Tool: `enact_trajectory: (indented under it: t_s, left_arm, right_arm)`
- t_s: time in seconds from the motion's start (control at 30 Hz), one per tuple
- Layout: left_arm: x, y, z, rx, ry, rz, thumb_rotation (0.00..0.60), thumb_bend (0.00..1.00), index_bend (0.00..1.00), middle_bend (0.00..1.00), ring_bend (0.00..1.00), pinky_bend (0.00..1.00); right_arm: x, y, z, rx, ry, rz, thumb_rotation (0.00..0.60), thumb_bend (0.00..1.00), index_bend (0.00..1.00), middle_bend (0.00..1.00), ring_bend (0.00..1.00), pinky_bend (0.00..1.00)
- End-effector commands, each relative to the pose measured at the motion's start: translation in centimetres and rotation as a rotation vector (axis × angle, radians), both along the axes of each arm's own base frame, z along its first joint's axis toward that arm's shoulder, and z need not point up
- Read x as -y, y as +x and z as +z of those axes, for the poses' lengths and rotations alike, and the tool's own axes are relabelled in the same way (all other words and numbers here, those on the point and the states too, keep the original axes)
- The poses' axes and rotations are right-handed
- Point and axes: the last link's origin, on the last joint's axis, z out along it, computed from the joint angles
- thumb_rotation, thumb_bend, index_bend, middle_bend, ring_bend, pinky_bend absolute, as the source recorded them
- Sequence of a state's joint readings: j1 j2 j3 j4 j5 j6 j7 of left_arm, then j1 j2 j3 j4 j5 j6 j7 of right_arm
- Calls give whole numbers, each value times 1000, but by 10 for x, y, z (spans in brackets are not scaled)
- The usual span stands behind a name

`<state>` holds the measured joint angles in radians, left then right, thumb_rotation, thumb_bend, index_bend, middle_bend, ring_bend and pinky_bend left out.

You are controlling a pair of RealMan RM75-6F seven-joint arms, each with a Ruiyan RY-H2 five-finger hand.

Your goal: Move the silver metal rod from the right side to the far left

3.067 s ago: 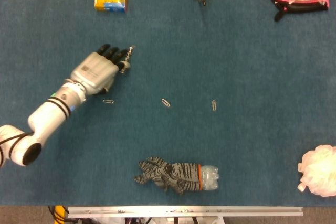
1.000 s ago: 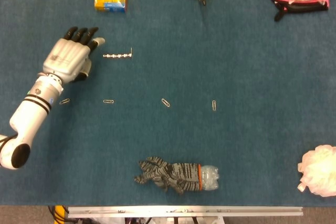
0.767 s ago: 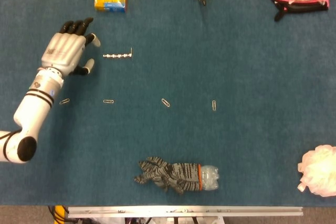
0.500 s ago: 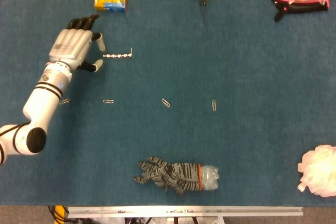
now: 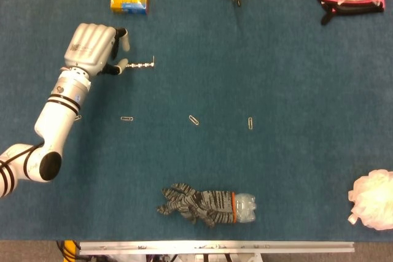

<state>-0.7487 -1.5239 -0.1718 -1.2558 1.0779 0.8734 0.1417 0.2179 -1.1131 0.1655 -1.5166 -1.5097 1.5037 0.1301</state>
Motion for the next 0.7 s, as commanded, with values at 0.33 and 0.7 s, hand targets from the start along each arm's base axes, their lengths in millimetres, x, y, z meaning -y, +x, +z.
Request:
enact_trajectory:
  t_s: [0.33, 0.7]
  left_arm:
    - [-5, -4, -6, -21, -100, 24, 600, 293, 475, 1000, 1000, 1000]
    - [-10, -9, -14, -51, -89, 76, 600, 292, 520, 1000, 1000, 1000]
  right_arm:
    - [3, 2, 0, -2, 5, 3, 600, 92, 474, 402, 321, 398]
    - [5, 2, -2, 2, 12, -1, 600, 92, 474, 402, 320, 398]
